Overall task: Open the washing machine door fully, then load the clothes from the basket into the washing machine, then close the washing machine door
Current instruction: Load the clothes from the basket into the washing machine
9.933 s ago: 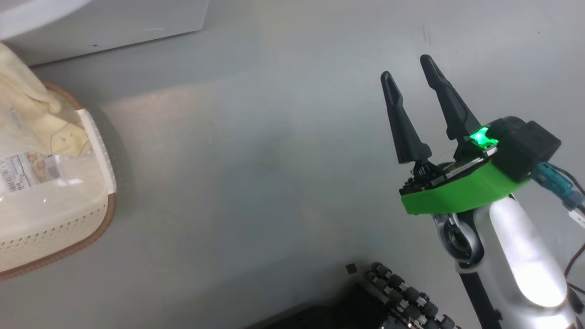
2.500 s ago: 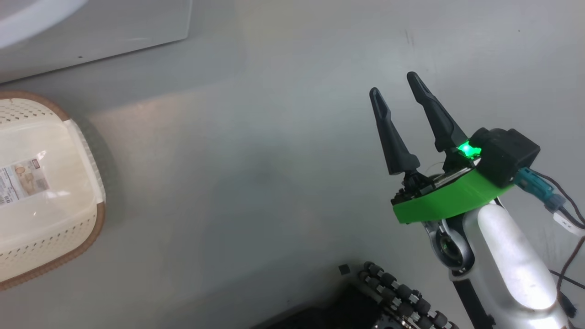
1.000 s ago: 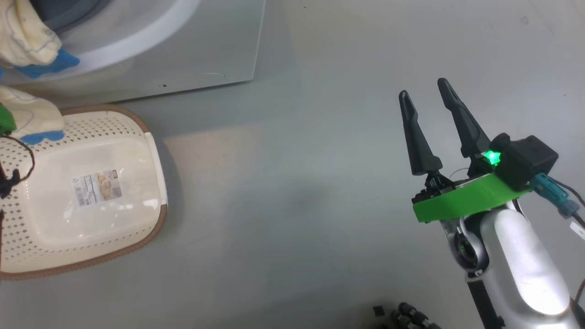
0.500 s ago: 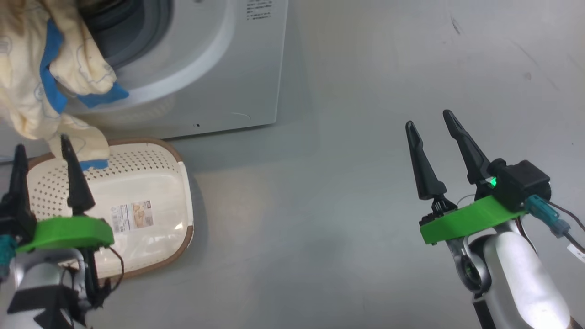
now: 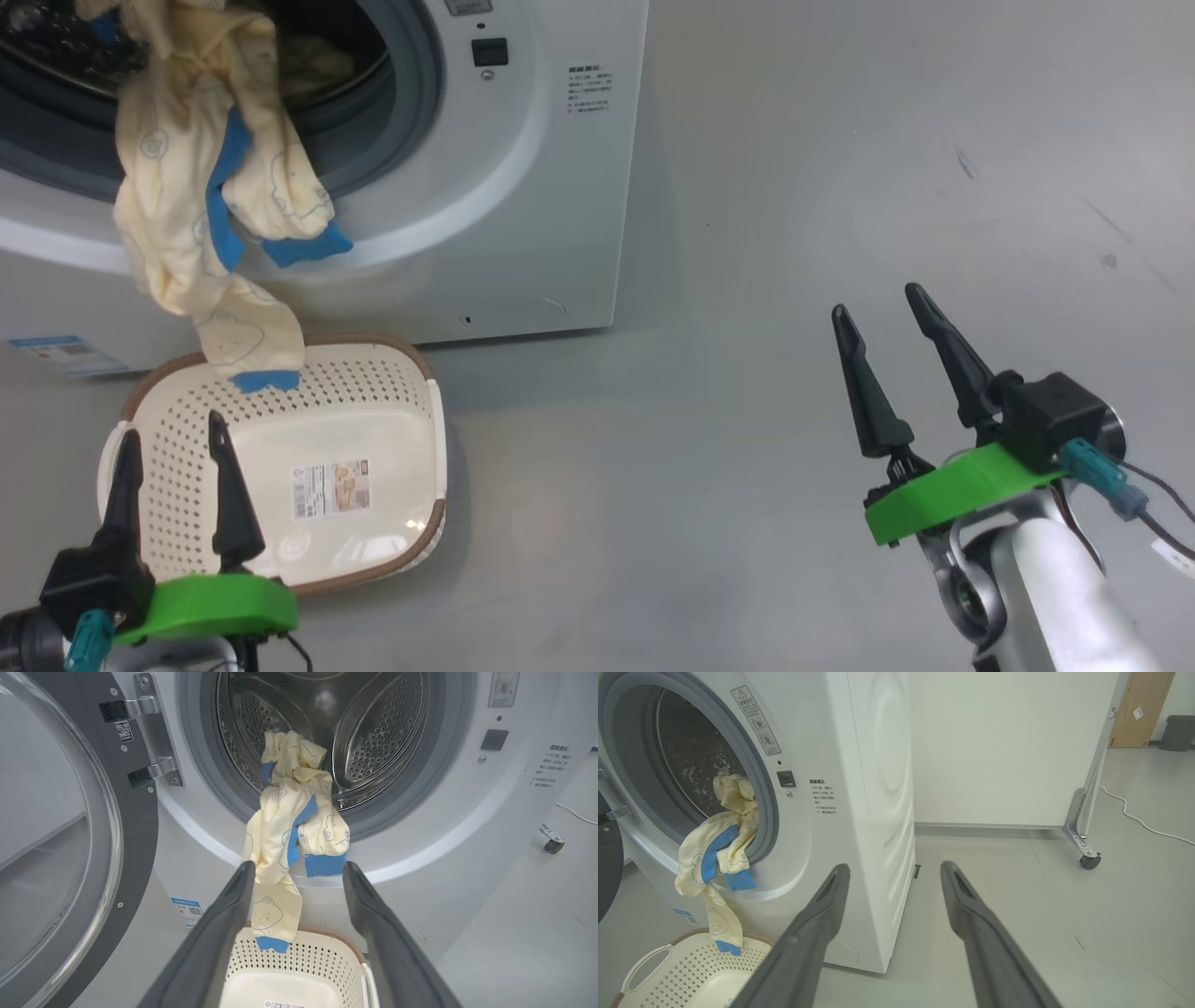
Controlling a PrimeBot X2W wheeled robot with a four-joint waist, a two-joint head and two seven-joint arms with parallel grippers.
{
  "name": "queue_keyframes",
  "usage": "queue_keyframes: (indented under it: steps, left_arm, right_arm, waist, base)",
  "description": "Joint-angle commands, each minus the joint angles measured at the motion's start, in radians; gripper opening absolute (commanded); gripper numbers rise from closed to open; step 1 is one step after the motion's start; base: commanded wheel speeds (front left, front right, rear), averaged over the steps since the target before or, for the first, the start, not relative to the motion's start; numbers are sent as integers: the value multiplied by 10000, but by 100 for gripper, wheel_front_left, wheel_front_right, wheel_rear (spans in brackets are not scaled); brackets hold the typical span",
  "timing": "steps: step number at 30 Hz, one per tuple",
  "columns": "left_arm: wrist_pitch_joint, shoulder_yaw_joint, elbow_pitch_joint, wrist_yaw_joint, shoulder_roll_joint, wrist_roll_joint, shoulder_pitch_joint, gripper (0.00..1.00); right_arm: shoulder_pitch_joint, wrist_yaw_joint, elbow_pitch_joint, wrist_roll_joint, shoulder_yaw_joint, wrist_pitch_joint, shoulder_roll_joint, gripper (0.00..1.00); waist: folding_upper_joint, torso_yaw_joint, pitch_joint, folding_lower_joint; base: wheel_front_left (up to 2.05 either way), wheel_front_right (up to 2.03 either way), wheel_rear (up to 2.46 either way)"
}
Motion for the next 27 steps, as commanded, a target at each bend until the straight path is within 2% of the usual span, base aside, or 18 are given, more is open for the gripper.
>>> queue_keyframes:
  steps: [1, 14, 27]
  left_arm:
    - [-110, 344, -312, 163, 122, 126, -71, 100]
    - [-110, 248, -416, 221, -91, 220, 558, 100]
    - [58, 252, -45, 342, -80, 91, 211, 100]
  right_arm:
    - [48, -2, -283, -88, 178, 66, -58, 100]
    - [468, -2, -471, -77, 194, 313, -58, 100]
    - [412, -2, -668, -40, 176, 372, -58, 100]
  waist:
    - [-1, 91, -223, 0]
    - [-1, 117, -721, 0]
    - [-1, 206, -453, 0]
  base:
    - [0, 0, 0]
    - [0, 0, 0]
    - [0, 0, 0]
